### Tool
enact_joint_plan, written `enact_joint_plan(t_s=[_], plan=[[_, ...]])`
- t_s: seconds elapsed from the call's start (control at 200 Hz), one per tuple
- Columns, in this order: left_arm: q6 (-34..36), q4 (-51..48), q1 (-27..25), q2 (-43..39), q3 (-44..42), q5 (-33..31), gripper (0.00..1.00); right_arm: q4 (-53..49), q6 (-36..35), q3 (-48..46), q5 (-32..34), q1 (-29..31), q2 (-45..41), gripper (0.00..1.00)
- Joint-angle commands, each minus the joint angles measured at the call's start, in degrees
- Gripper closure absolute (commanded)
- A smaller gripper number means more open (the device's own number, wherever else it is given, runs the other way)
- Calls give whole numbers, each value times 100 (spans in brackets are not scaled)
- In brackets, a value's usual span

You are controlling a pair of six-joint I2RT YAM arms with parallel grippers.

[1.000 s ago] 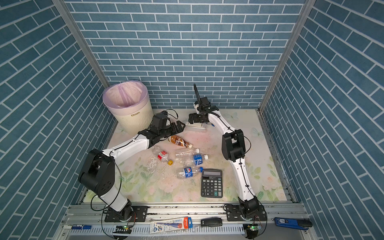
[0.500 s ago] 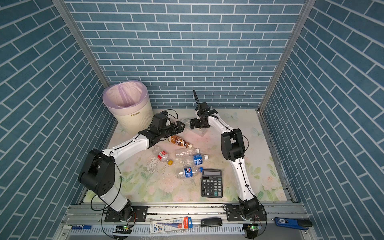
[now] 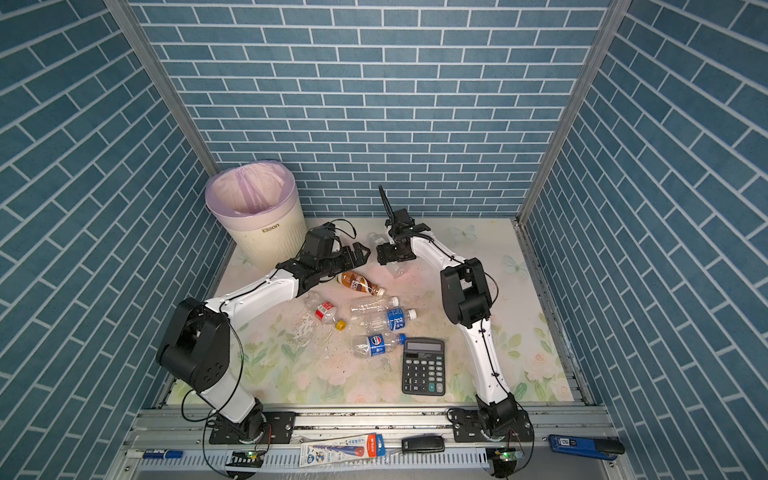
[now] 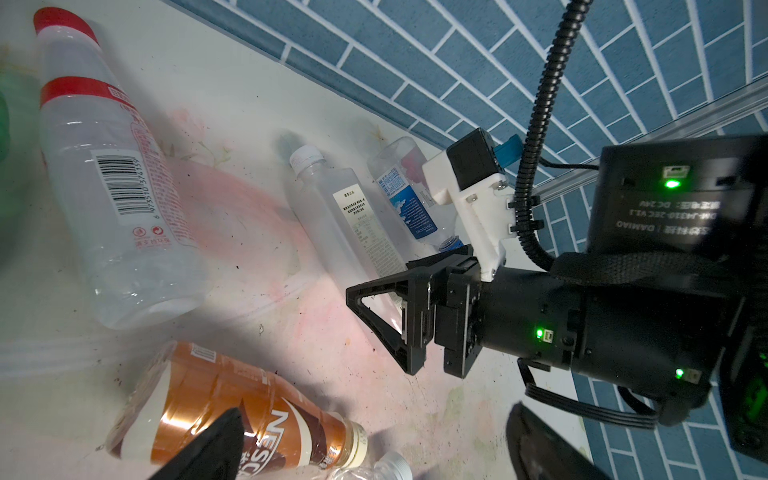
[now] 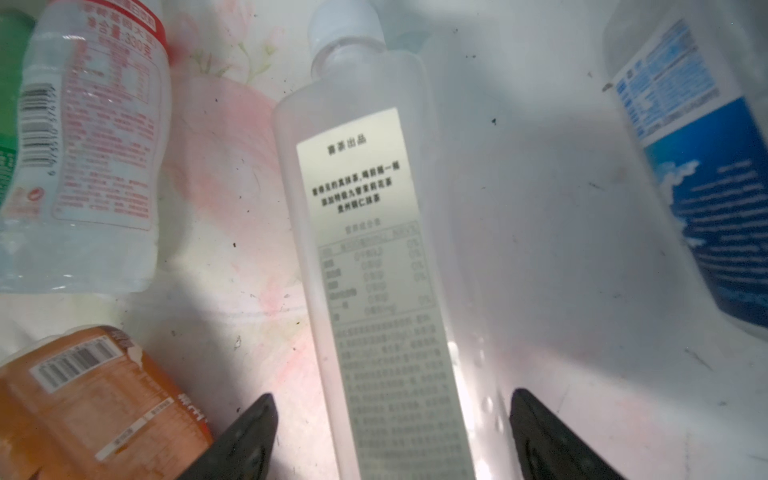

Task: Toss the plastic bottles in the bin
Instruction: 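Lift the white-label bottle upright with right gripper while left gripper grasps its cap end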

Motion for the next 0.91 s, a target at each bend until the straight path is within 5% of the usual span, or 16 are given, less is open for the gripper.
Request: enact_joint_plan(t_s=[0.0, 0.15, 0.48, 0.655, 0.9], plan=[[21, -93, -42, -153, -34, 21, 1, -282, -248, -18, 462, 46, -35, 19], [21, -178, -37, -221, -34, -22, 1, -337, -248, -19, 464, 54, 9, 29], [110, -384, -36, -365, -16, -72, 1, -373, -213, -58, 464, 120, 123, 25], [106, -493, -13, -426, 27, -29, 1, -315, -196, -152, 464, 122, -33, 46], [42, -719, 131, -430, 336, 50, 1, -55, -66, -665, 272, 128, -903, 50]])
